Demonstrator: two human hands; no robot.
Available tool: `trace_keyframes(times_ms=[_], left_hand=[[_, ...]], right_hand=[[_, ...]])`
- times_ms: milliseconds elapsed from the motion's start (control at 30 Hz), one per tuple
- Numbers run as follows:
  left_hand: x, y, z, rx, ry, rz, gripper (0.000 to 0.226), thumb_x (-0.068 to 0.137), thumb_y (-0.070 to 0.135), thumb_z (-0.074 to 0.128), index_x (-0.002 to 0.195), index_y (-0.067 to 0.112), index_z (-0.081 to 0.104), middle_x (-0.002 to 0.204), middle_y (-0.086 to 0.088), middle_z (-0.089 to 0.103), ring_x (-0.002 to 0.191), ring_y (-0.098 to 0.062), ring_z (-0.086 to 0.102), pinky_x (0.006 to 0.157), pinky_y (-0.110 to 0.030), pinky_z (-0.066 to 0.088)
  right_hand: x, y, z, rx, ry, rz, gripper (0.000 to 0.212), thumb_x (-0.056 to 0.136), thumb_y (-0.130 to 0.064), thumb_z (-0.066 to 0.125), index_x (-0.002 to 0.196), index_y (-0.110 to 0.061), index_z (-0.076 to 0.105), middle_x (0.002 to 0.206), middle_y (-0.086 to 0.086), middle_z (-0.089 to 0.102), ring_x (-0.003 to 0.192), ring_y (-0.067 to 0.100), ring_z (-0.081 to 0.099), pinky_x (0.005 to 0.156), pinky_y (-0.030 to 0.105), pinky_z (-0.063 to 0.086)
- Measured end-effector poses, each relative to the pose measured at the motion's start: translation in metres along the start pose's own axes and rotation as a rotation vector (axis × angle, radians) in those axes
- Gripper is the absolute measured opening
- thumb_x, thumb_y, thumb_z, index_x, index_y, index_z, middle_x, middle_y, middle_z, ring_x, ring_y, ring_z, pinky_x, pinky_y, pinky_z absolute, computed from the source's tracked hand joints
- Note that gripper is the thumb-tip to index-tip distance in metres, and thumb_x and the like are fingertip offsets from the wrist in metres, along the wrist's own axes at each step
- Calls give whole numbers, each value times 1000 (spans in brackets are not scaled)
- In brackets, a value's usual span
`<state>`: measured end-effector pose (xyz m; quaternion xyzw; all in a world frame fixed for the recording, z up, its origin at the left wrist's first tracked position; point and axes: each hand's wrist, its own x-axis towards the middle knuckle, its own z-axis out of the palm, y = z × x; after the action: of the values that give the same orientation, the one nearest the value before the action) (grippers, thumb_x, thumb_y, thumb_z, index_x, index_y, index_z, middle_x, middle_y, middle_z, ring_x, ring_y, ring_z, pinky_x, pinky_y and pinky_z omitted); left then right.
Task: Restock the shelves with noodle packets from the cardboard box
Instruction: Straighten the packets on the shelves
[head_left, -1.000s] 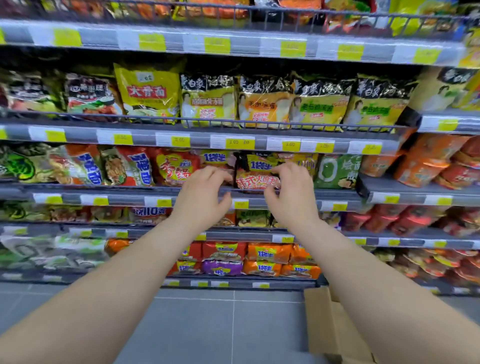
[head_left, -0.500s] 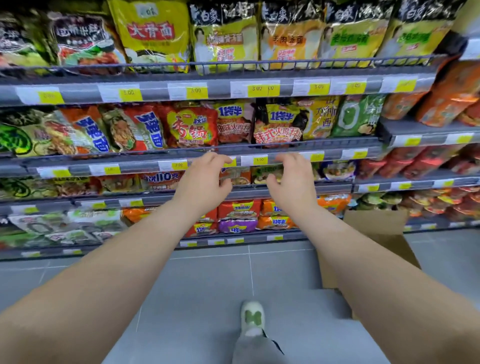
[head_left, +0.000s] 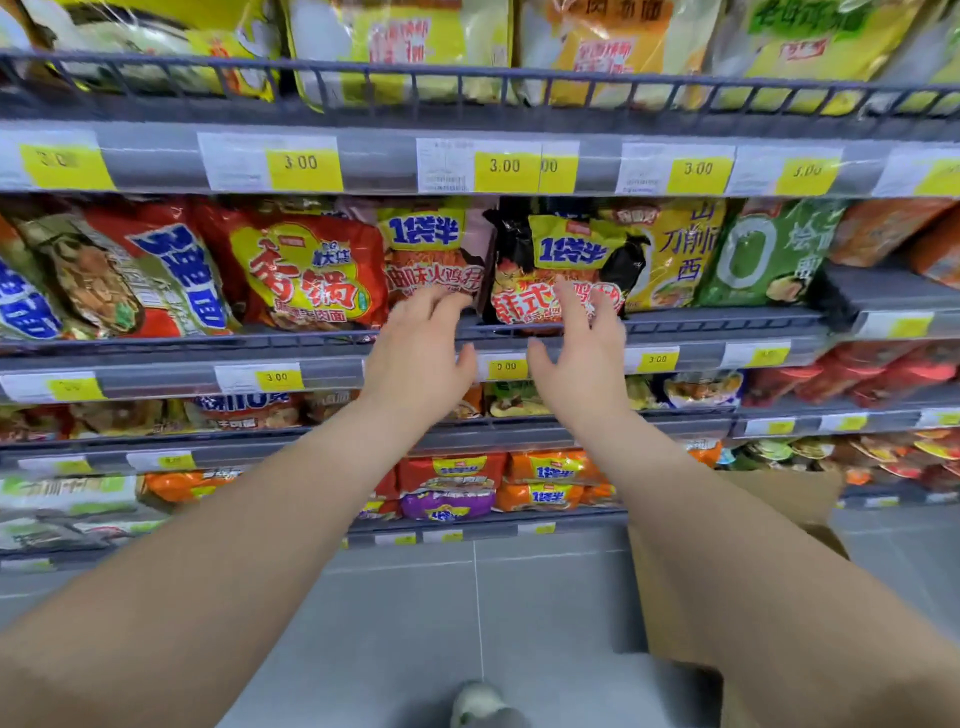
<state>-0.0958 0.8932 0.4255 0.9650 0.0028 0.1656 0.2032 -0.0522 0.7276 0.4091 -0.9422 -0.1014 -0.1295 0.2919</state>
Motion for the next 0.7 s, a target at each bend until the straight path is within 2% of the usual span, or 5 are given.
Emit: trace_keyframes(times_ms=[233,333,433,567,700], left_hand=[[49,-18,49,187,265,-38,56,84,31,58,136,21,39,143,-19,29,123,-42,31,87,-52,45],[66,-20,67,202,291,-107,56,82,40,62,130,21,40,144,-19,25,130,-46,22,90,-58,43],[74,-26,80,209,346,-109,65,81,47,63,136,25,35,149,-17,18,135,-47,14,94,-60,40],[81,-27,84,245,420,-92,83,80,50,64,146,40,16,158,-12,-12,139,-49,-1,96,-60,37],[84,-28,82,278,391,-132,85,83,46,62,146,48,4,158,-8,-15,140,-46,-7,98,-60,34]], right_hand=[[47,23,52,-230,252,-83,79,83,-58,54,149,-30,20,145,31,24,129,48,25,108,52,21],[62,25,67,-235,362,-103,85,79,-62,56,149,-35,16,147,31,20,128,47,26,107,51,22],[71,26,75,-197,347,-62,87,78,-66,55,146,-47,4,155,20,3,136,46,12,110,53,20],[73,31,79,-147,409,-88,88,74,-69,57,143,-53,4,157,13,-9,139,46,0,110,57,22],[74,37,76,-134,425,-12,95,72,-71,57,144,-52,-2,156,17,-13,140,47,-4,112,57,17]])
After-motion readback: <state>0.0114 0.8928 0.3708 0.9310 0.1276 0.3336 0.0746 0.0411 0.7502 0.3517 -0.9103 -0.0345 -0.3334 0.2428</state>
